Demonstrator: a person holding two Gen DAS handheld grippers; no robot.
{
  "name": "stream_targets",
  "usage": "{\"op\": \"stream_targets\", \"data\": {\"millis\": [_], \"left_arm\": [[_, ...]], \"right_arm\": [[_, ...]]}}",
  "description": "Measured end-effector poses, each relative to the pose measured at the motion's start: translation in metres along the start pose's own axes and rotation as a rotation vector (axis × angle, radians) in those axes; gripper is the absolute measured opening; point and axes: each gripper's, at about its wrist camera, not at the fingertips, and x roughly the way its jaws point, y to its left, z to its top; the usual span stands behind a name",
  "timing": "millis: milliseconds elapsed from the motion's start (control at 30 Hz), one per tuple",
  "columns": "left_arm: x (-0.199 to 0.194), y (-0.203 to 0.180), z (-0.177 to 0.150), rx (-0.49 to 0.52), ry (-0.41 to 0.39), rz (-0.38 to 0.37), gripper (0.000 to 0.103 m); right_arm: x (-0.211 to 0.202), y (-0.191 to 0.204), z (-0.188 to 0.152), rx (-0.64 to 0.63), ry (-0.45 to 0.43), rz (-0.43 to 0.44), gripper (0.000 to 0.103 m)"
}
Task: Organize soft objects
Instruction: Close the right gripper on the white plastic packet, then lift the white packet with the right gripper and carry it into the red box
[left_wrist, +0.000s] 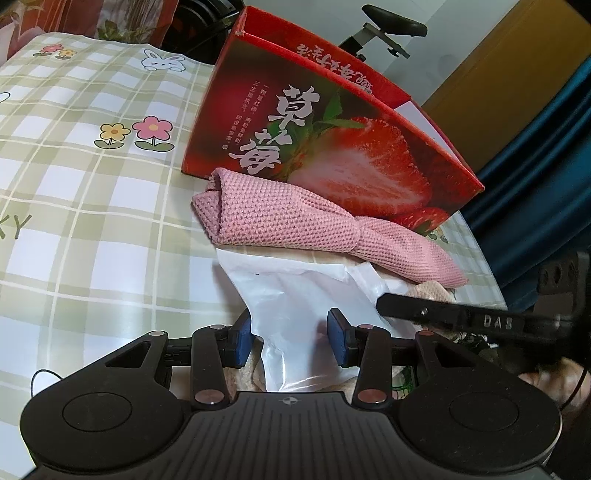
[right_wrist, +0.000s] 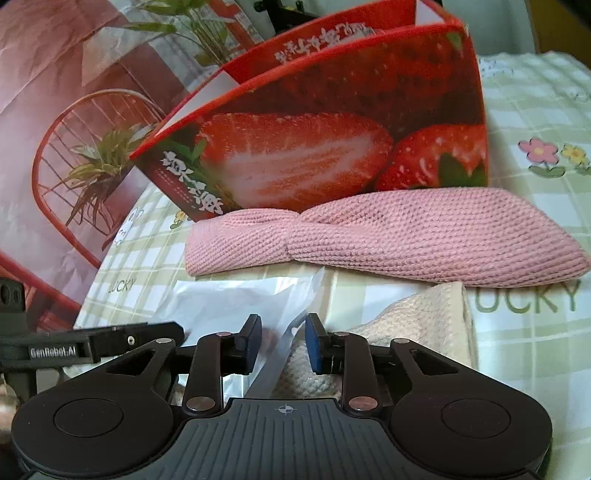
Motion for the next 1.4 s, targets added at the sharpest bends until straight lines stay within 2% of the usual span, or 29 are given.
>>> {"op": "stream_targets", "data": {"millis": [100, 367, 467, 567, 600, 667, 767, 800, 1100, 1400], "left_arm": [[0.001, 0.003, -0.001, -0.007, 0.001, -0.007, 0.044], [0.000, -0.002, -0.002, 0.011, 0.002, 0.014, 0.045], [0.001, -0.004, -0.002, 0.013, 0.002, 0.023, 0.044], [0.001, -0.005, -0.001, 0.020, 0.004, 0.027, 0.044], [0.001, -0.006, -0.001, 0.021, 0.003, 0.027, 0.044], [0.000, -0.006, 0.000, 0.024, 0.003, 0.028, 0.044], [-0.003, -0.007, 0.001, 0.024, -0.007, 0.021, 0.043], [-0.004, -0.007, 0.002, 0.025, -0.013, 0.013, 0.042], [-0.017, -0.017, 0.009, 0.051, -0.056, -0.003, 0.042], [-0.034, -0.032, 0.021, 0.089, -0.111, -0.031, 0.042]], "right_arm": [[0.004, -0.001, 0.005, 0.026, 0.018, -0.013, 0.025], [0.010, 0.018, 0.010, -0.085, 0.037, -0.134, 0.031], [0.014, 0.017, 0.015, -0.075, 0.044, -0.124, 0.033], [0.017, 0.014, 0.019, -0.033, 0.066, -0.056, 0.032], [0.019, 0.016, 0.019, -0.032, 0.076, -0.049, 0.036], [0.020, 0.022, 0.018, -0.064, 0.073, -0.064, 0.036], [0.014, 0.020, 0.017, -0.051, 0.045, -0.048, 0.025], [0.011, 0.019, 0.018, -0.040, 0.034, -0.032, 0.008], [-0.007, 0.024, 0.021, -0.069, -0.032, -0.029, 0.002], [-0.032, 0.041, 0.035, -0.130, -0.111, -0.014, 0.002]]}}
